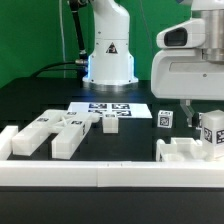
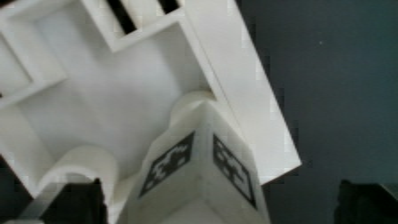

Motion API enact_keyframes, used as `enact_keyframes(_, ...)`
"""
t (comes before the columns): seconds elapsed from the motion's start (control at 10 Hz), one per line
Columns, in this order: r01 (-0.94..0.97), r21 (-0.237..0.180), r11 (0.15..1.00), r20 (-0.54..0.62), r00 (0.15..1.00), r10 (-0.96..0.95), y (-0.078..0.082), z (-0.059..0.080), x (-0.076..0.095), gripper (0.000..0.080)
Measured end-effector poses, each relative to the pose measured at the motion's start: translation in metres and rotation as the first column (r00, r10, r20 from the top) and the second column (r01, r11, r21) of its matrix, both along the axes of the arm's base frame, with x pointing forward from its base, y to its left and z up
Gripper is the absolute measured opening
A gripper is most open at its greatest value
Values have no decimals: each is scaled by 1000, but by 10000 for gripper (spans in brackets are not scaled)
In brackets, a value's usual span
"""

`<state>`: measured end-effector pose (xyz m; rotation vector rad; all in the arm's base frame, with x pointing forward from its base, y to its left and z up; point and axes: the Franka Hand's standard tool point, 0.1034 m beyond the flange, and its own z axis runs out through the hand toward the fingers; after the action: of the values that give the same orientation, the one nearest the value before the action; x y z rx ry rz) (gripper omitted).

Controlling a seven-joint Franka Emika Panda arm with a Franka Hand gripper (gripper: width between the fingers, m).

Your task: Assemble chair

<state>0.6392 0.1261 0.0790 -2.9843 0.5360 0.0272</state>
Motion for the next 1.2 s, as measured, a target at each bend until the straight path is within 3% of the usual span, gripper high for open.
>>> enact_keyframes(0.5, -356, -8, 934, 39, 934, 356, -4, -1, 1, 649)
enact_keyframes(0.8, -430, -12, 903, 48, 901, 430, -6, 0, 1, 649)
enact_keyframes(0.9, -430, -12, 903, 48, 901, 430, -6, 0, 1, 532)
enact_keyframes(1.0, -430, -12, 903, 48, 902, 430, -6, -1, 1, 532)
enact_keyframes(1.1, -430, -12, 903, 47, 902, 430, -6, -1, 1, 384)
enact_keyframes(1.2, -430, -12, 903, 47, 902, 430, -6, -1, 1, 288)
